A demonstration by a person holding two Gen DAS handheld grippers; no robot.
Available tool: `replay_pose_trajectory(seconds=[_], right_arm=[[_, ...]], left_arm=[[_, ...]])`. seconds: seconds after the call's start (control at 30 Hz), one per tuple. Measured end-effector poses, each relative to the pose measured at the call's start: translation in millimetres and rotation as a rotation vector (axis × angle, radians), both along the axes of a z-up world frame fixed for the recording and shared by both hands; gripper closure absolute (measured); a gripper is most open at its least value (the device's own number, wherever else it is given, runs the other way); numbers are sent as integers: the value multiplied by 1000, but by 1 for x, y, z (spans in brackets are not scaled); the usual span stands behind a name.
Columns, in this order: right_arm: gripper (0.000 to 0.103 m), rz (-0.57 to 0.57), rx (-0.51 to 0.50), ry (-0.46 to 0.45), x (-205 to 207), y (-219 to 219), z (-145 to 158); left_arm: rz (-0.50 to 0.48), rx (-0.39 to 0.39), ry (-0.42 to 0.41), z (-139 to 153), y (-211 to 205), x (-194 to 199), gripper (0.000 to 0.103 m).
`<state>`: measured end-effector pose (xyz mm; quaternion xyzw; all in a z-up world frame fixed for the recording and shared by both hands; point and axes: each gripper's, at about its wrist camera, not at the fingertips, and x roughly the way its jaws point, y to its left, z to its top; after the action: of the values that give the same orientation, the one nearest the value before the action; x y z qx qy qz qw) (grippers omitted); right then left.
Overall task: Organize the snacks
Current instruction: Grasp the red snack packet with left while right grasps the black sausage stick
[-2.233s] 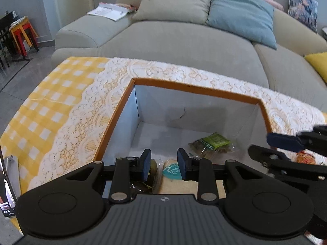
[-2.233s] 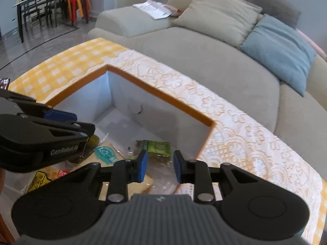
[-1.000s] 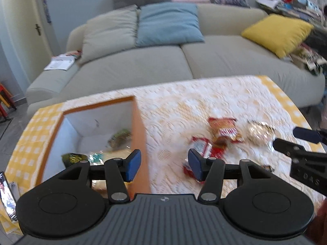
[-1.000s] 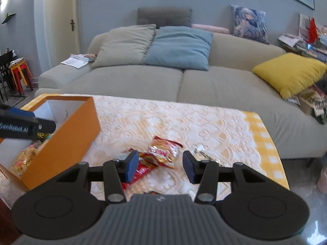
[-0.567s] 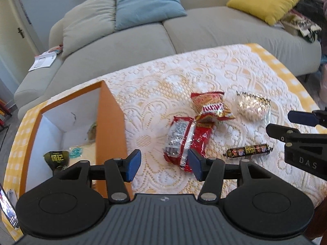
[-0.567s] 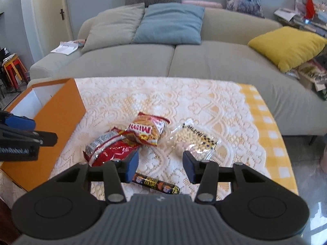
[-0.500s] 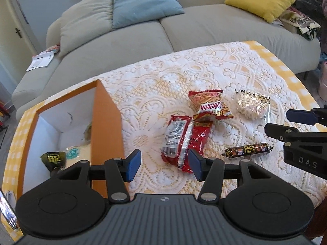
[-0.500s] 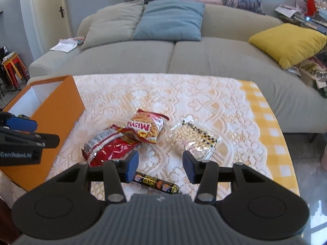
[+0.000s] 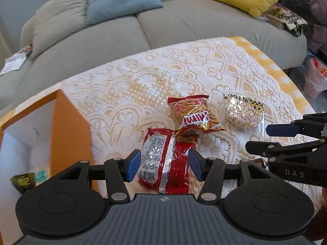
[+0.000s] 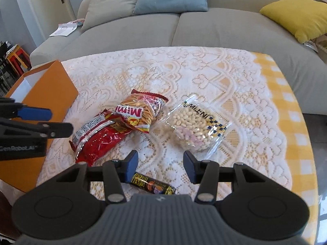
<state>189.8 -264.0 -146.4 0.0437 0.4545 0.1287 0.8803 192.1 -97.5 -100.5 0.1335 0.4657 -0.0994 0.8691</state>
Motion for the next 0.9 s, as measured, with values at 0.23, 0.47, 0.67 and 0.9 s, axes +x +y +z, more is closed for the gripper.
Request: replay_pose_trajectory(seconds=[0.23,0.47,0.67,0.9], right_arm=[[55,75,5,89,8,11,-18],[56,257,-159,79,-8,42,-27],[65,237,-175,111,-5,39,-36],[76,243,-148,128,-2,40,-36]], left_arm=[[-86,41,70,-18,-1,16,40],[-120,87,154,-36,2,22,40],[-99,50,195,-44,6,29,40],[-116,69,171,-47,-2,30,34]])
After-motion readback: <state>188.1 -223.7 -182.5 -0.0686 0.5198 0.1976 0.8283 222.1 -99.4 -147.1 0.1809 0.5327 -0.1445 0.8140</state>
